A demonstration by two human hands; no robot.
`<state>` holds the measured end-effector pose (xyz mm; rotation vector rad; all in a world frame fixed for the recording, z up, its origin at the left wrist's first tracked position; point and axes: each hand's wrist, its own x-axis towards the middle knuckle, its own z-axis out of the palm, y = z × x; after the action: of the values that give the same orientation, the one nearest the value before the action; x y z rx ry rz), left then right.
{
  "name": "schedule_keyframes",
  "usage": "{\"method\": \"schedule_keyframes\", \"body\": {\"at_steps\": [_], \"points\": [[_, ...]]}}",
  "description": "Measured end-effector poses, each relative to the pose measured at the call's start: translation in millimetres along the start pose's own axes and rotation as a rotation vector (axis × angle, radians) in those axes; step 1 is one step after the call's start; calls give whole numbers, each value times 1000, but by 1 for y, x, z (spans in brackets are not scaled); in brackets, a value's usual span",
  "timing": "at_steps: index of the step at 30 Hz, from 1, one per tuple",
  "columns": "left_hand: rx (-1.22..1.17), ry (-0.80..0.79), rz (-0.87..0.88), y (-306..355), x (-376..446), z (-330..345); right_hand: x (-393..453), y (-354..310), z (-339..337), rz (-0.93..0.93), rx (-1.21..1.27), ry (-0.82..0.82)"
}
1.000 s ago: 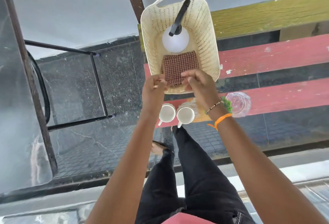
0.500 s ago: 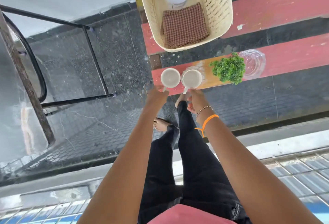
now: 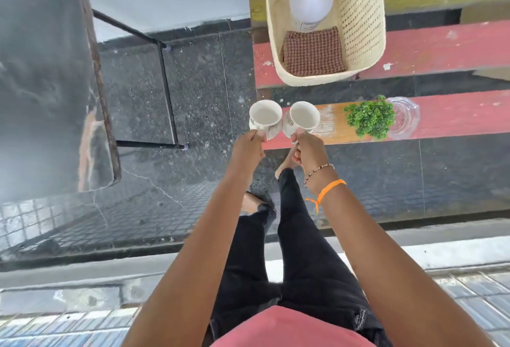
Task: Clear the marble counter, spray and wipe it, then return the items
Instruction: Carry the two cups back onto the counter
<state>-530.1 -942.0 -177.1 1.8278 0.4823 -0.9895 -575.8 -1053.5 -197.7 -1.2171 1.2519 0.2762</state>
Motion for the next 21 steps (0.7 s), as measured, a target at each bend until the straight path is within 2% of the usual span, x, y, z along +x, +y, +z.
{"method": "schedule_keyframes", "body": {"at_steps": [4,8,11,21], "points": [[-176,89,61,0,-52,-49,-64,-22,27,-263,-175,-112],[-316,146,202,-8,-107,-99,-126,-40,52,-485,-246,-260],[-407,234,294,-18,-146,-143,-173,-47,83,-573,-305,-377],[-626,596,340,-49,-197,-263,-256,-48,211,-708,-424,-743]]}}
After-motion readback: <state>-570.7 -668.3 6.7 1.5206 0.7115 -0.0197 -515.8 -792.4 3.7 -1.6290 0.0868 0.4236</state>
